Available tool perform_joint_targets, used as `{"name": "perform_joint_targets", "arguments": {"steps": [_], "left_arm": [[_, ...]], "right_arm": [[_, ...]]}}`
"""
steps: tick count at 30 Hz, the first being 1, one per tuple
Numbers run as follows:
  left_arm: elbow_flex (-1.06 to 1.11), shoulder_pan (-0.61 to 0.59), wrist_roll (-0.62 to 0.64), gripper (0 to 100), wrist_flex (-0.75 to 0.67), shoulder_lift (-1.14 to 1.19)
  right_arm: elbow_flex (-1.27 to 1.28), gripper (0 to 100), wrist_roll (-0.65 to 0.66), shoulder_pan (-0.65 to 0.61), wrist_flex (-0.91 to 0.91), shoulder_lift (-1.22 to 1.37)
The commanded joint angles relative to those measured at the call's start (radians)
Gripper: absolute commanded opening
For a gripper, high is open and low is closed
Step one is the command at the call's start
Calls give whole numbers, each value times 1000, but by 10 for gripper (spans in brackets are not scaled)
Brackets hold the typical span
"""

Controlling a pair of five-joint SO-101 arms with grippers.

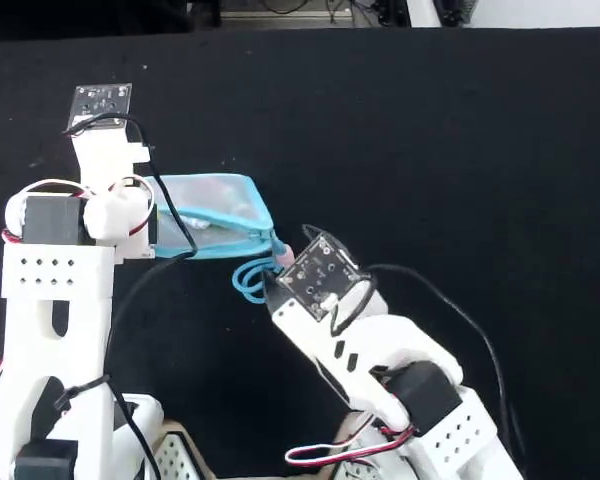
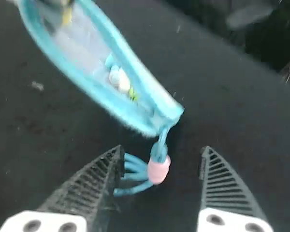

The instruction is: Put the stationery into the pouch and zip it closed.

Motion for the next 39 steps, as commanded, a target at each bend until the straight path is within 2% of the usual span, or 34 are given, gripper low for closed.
{"name": "perform_joint_targets", "arguments": {"steps": [1,5,9,19,23,25,29,31,39], "left_arm": [[8,-8,-11,30,11,2],[10,-8,-44,30,12,2],[10,-10,-77,30,12,2],[8,-10,-155,30,-11,2],[8,-10,-161,30,-11,2],[8,-10,-170,30,-11,2],[10,-10,-176,30,-6,2],[10,-10,-176,30,-3,2],[38,-10,-180,30,-11,2]], "right_arm": [[50,251,11,18,-52,-4],[197,251,11,28,-252,-4],[285,251,11,101,-390,-4],[335,251,11,123,-405,-4],[349,251,11,127,-489,-4],[364,250,51,127,-528,-4],[375,168,173,123,-534,-4],[367,123,193,121,-537,-5],[395,116,173,120,-463,-179]]}}
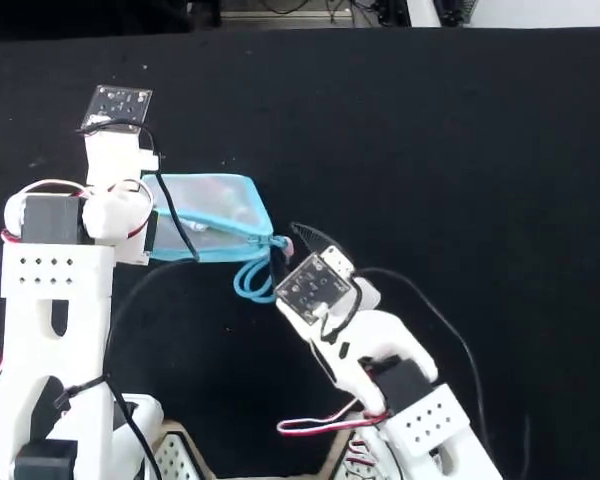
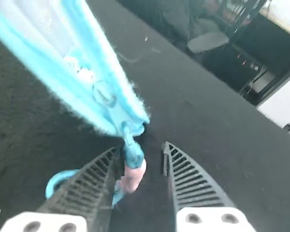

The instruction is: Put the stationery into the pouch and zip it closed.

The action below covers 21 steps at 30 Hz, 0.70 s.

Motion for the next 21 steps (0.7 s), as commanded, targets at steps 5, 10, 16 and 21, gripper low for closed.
{"name": "perform_joint_targets", "arguments": {"steps": [5,10,16,21], "left_arm": [[30,-7,-14,30,-9,2],[30,-7,-14,30,-9,2],[30,-7,-14,30,-9,2],[27,-5,-9,30,-3,2]], "right_arm": [[42,14,-123,8,152,-328],[93,12,-120,-5,210,-446],[96,15,-77,-54,227,-426],[99,145,-80,-57,221,-423]]}}
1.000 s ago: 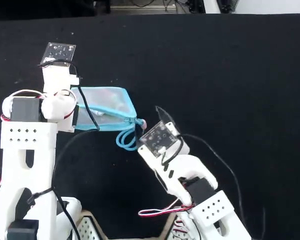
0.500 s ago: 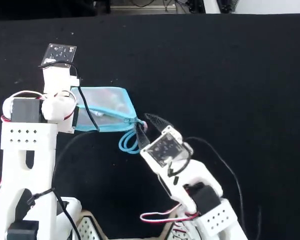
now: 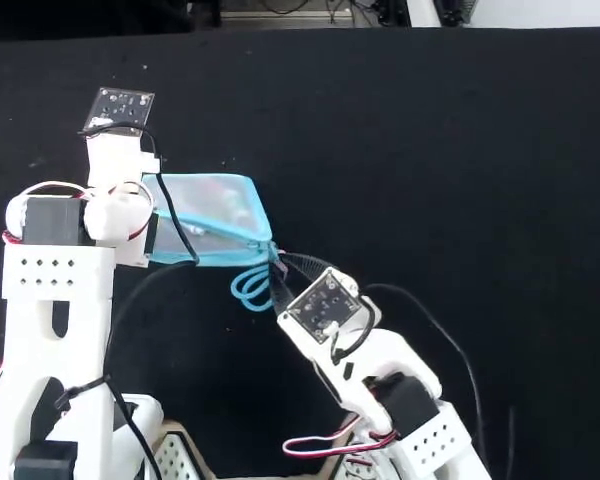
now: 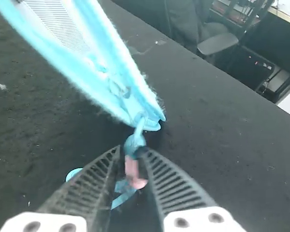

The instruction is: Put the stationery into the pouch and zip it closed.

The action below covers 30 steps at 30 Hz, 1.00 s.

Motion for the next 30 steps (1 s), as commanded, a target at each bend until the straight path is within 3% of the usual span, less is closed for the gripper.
{"name": "perform_joint_targets", "arguments": {"steps": [1,7,30], "left_arm": [[8,-5,3,30,3,2],[8,1,3,30,3,2],[12,-4,-2,30,5,0]], "right_arm": [[-2,145,9,-11,-3,-101],[12,114,9,-11,-87,-99],[5,113,64,40,-117,-99]]}}
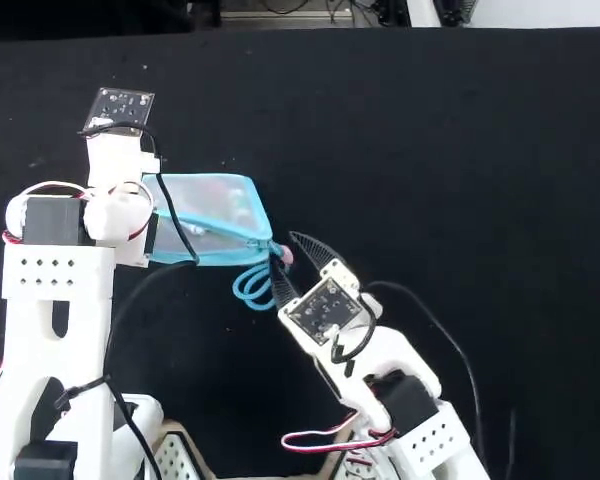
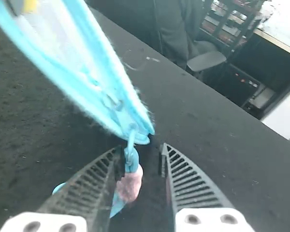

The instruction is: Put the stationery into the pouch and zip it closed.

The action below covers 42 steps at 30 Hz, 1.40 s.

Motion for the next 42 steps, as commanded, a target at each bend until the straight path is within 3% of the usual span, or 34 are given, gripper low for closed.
{"name": "perform_joint_targets", "arguments": {"steps": [1,9,15,22,25,27,32,36,42], "left_arm": [[12,-2,0,30,6,0],[15,2,-75,30,38,-57],[54,2,-77,30,34,-115],[62,-1,-103,30,38,-126],[64,-5,-130,30,40,-126],[64,-5,-129,30,40,-126],[64,-5,-127,30,32,-120],[64,2,-126,30,31,-118],[64,4,-124,30,31,-117]], "right_arm": [[-13,113,17,18,-25,-99],[-10,113,12,12,-21,-99],[-4,113,18,-80,-17,-99],[-4,96,21,-69,-17,-99],[-4,6,106,-69,-17,-99],[-2,12,130,-55,-15,-99],[-59,11,64,48,25,-110],[-124,11,49,37,138,-110],[-151,11,54,14,155,-110]]}}
